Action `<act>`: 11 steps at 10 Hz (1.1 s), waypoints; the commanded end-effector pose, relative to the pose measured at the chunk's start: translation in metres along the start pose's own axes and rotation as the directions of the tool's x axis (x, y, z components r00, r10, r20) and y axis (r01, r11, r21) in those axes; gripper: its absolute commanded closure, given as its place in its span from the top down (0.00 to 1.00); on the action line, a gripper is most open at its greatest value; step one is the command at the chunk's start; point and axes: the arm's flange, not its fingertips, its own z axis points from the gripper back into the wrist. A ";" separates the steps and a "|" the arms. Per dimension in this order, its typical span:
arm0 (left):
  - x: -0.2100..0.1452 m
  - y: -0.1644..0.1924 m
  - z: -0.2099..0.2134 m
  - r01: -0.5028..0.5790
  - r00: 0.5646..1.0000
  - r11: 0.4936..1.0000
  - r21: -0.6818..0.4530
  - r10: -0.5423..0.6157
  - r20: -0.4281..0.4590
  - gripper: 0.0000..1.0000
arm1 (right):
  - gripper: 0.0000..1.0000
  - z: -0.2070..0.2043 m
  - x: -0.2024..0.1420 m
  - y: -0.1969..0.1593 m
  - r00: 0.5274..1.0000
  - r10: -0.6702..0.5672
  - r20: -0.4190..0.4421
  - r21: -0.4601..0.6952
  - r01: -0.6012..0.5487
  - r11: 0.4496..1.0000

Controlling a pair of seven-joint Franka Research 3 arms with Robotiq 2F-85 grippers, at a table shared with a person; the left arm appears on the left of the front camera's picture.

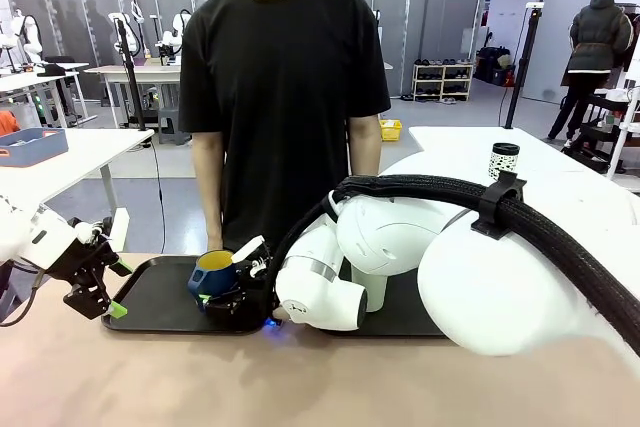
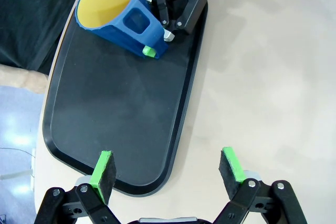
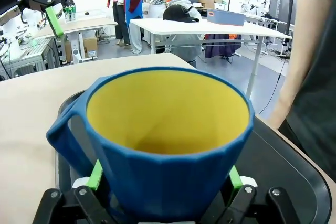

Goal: Sort and store the cups by type.
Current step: Pick up the Handle plastic cup and place it into the empty Flat Tray.

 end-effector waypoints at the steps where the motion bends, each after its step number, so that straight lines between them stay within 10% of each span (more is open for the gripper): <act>1: -0.003 -0.003 0.000 0.004 1.000 1.000 0.022 -0.004 0.011 1.00 | 1.00 0.007 -0.011 0.024 1.000 0.026 -0.003 -0.030 -0.026 0.999; 11: -0.003 -0.003 0.000 0.004 1.000 1.000 0.022 -0.004 0.011 1.00 | 1.00 0.072 -0.016 0.027 1.000 0.023 -0.007 -0.071 -0.023 0.997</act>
